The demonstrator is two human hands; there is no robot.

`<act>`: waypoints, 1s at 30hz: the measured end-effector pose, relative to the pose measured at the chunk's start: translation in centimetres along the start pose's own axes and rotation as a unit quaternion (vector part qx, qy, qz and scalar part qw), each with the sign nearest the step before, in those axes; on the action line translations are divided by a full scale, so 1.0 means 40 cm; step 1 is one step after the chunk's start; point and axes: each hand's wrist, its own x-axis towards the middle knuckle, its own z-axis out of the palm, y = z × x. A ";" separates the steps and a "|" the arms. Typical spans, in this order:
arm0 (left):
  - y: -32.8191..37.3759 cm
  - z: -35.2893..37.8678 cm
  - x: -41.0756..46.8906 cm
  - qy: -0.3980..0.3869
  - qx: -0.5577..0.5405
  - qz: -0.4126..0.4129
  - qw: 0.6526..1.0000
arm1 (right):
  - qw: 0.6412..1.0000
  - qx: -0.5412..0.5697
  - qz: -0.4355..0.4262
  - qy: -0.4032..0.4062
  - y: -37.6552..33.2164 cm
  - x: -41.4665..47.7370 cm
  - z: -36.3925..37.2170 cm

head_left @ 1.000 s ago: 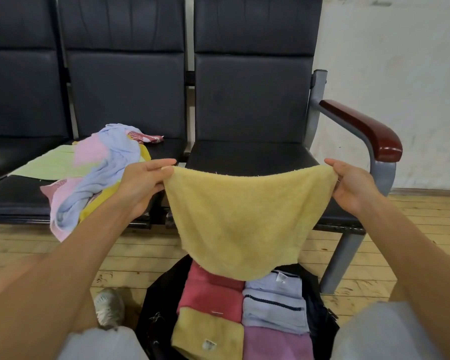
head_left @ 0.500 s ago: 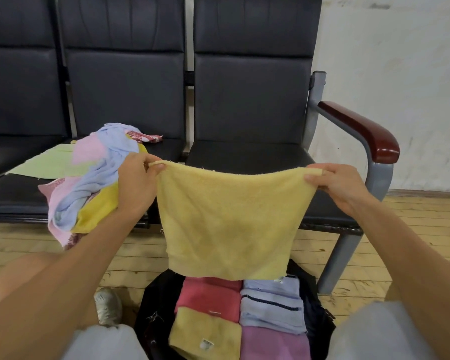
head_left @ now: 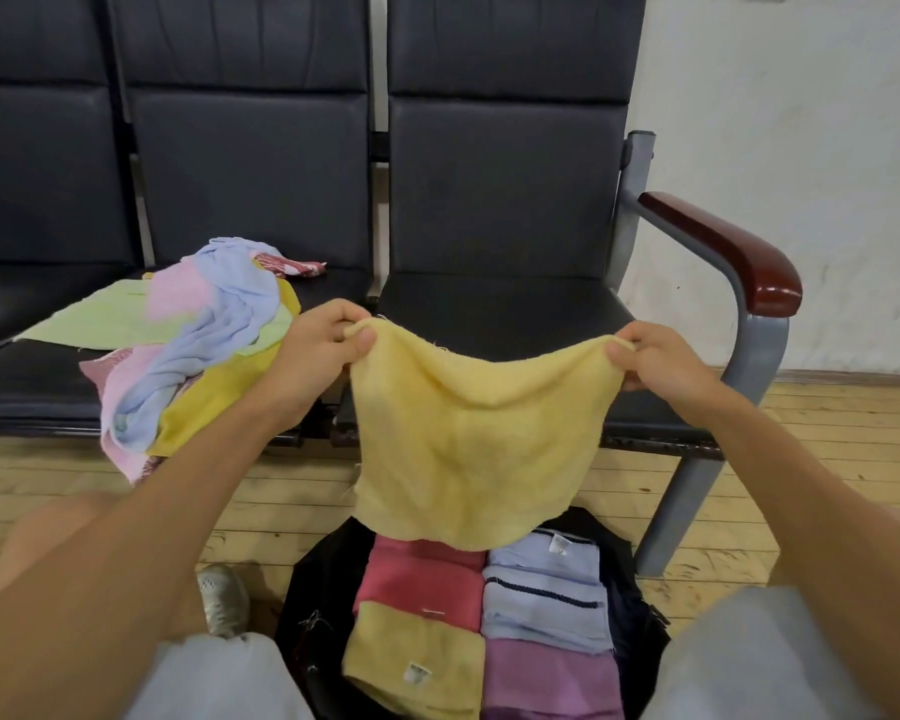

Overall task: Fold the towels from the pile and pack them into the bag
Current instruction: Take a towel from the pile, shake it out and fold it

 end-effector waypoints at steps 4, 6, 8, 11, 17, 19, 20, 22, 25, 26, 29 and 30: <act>0.019 0.001 -0.002 -0.033 -0.124 -0.026 0.991 | 0.971 0.234 0.001 -0.046 -0.020 -0.010 -0.022; 0.001 -0.002 0.013 0.050 0.045 0.006 0.998 | 0.986 0.137 -0.011 0.090 -0.006 0.008 -0.015; -0.019 -0.004 0.020 0.130 0.175 0.044 0.975 | 0.975 0.070 -0.007 0.210 0.016 0.023 -0.012; -0.029 -0.007 0.022 0.192 0.200 0.076 0.958 | 0.965 0.030 -0.030 0.260 0.032 0.032 -0.016; -0.028 -0.012 0.024 0.237 0.230 0.077 0.941 | 0.963 -0.049 -0.060 0.257 0.021 0.021 -0.006; -0.027 -0.013 0.024 0.238 0.232 0.073 0.940 | 0.963 -0.061 -0.060 0.256 0.024 0.021 -0.009; -0.026 -0.013 0.025 0.238 0.233 0.072 0.940 | 0.963 -0.066 -0.060 0.256 0.023 0.021 -0.010; -0.024 -0.014 0.024 0.239 0.238 0.076 0.938 | 0.962 -0.077 -0.061 0.255 0.020 0.019 -0.010; -0.022 -0.015 0.020 0.237 0.245 0.092 0.936 | 0.961 -0.084 -0.069 0.255 0.018 0.018 -0.009; -0.021 -0.015 0.018 0.236 0.248 0.099 0.934 | 0.960 -0.088 -0.075 0.255 0.019 0.018 -0.010; -0.021 -0.019 0.019 0.230 0.268 0.113 0.929 | 0.955 -0.112 -0.091 0.260 0.032 0.023 -0.016; -0.023 -0.022 0.020 0.226 0.271 0.111 0.929 | 0.954 -0.119 -0.093 0.259 0.038 0.025 -0.018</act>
